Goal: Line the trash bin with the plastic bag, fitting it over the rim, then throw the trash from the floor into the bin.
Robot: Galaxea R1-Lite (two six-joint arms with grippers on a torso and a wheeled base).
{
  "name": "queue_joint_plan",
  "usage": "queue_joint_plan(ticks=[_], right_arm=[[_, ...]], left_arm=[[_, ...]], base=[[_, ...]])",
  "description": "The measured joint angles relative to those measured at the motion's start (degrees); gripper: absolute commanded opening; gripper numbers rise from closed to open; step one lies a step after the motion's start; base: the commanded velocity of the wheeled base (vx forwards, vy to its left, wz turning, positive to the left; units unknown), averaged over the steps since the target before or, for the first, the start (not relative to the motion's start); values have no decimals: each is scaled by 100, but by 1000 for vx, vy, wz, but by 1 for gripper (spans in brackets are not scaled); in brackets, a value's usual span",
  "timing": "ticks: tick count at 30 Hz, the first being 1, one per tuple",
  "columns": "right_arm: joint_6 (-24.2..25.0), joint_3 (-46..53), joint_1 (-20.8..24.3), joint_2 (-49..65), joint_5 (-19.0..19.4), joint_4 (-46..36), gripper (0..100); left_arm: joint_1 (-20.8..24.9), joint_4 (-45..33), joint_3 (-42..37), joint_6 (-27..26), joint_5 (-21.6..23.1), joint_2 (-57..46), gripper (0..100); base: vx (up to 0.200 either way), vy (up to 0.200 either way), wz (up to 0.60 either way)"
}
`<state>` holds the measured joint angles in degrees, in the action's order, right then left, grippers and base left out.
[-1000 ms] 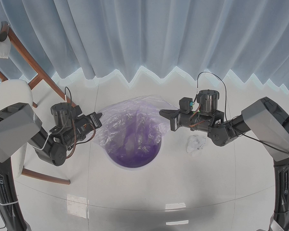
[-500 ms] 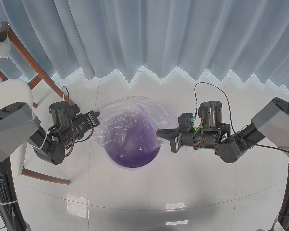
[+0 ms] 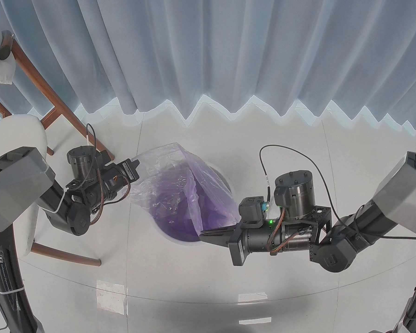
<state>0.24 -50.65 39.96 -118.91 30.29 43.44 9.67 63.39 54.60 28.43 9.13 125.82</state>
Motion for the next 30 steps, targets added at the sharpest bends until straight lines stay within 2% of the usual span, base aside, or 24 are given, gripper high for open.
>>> queue_joint_plan(ticks=[12,30], right_arm=[[183,713,747,-223,-13,635,0],[145,1137,1538,-463,-85,644,0]], left_arm=[[-9,0,16,-5,-24,-2,0],[-190,-158,206,-13,-106,-5,0]], base=[[0,0,0],[0,0,0]])
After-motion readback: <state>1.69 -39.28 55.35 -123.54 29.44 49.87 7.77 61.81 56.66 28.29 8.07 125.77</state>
